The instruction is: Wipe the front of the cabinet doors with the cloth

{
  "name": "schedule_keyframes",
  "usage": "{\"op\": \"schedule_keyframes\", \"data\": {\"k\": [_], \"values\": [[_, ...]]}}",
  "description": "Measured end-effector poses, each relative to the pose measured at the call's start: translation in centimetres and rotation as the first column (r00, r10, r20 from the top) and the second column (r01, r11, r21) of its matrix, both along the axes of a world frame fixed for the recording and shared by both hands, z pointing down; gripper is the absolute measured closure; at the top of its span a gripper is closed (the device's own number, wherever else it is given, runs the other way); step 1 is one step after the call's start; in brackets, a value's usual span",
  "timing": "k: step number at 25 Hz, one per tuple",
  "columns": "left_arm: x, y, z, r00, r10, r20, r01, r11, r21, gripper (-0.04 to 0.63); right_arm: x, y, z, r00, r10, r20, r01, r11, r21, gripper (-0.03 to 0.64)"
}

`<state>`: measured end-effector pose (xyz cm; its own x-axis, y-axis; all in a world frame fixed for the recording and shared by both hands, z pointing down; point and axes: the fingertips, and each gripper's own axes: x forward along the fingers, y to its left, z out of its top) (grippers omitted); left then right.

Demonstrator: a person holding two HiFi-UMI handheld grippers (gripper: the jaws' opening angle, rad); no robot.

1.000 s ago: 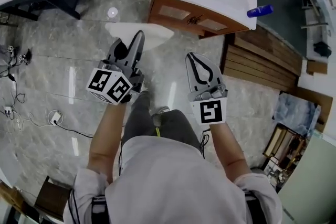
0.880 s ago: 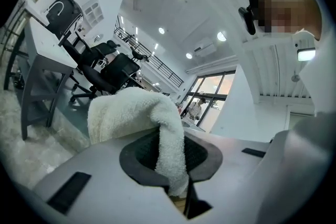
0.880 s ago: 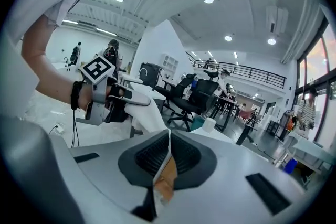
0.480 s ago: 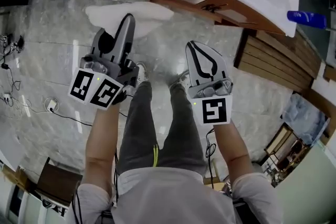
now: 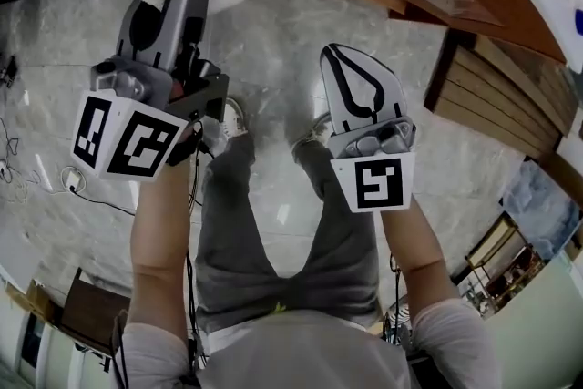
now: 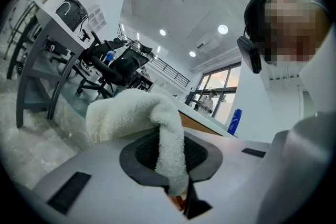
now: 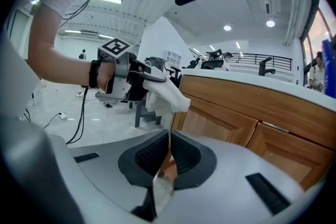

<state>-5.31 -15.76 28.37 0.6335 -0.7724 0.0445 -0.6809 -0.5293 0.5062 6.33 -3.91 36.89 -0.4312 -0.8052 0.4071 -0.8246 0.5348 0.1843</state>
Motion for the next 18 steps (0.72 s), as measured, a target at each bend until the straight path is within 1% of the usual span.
{"op": "schedule_keyframes", "data": {"k": [4,8,10,14,18], "values": [[0.7,-1.0,1.4,1.000,0.004,-0.003,-0.004,0.999,0.051,0.537,0.7,-0.9,3.3,0.999,0.007,0.036,-0.008,0.999,0.038,0.575],[1.4,-2.0,3.4,0.999,0.007,-0.041,-0.004,0.998,0.059,0.537,1.4,-2.0,6.4,0.999,0.005,0.043,-0.008,0.998,0.063,0.575],[1.8,-2.4,3.9,0.999,0.006,-0.049,-0.002,0.998,0.069,0.537,1.8,-2.3,7.0,0.998,0.014,0.054,-0.018,0.997,0.071,0.575],[2.5,-3.4,3.6,0.999,0.017,-0.047,-0.012,0.994,0.111,0.537,1.9,-3.0,7.0,0.992,0.042,0.120,-0.056,0.991,0.120,0.575],[2.8,-4.4,3.5,0.998,0.030,-0.050,-0.022,0.987,0.157,0.537,1.8,-4.2,8.3,0.994,0.024,0.108,-0.040,0.988,0.147,0.575]]}}
